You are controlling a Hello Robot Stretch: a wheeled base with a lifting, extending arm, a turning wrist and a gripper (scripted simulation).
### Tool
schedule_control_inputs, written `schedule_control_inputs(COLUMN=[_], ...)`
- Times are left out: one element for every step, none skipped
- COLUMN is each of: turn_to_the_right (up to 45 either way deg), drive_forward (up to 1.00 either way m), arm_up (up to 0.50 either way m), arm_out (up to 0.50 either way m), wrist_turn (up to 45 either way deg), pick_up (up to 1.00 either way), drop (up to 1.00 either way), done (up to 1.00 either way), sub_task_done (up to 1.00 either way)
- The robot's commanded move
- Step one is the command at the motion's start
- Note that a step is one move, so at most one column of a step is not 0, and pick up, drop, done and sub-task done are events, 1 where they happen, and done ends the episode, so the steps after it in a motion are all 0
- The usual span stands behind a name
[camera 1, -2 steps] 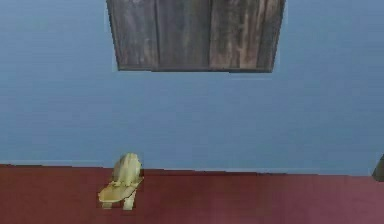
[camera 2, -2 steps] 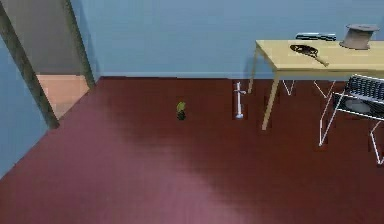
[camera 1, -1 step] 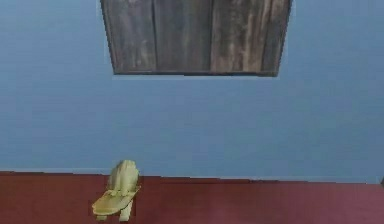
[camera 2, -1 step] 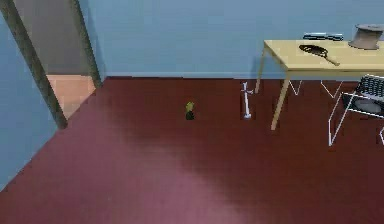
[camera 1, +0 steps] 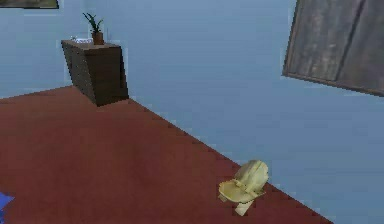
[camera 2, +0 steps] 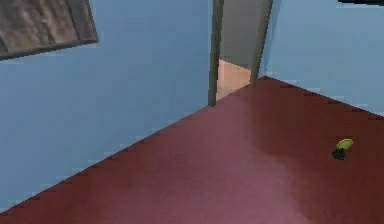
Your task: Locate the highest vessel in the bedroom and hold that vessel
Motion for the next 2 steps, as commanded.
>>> schedule_control_inputs(turn_to_the_right=[-3.0, 0.0], drive_forward=[0.00, 0.35], arm_up=[0.00, 0.00], arm_out=[0.00, 0.00], wrist_turn=[0.0, 0.0], pick_up=[0.00, 0.00], drop=[0.00, 0.00], done=[0.00, 0.00], sub_task_done=[0.00, 0.00])
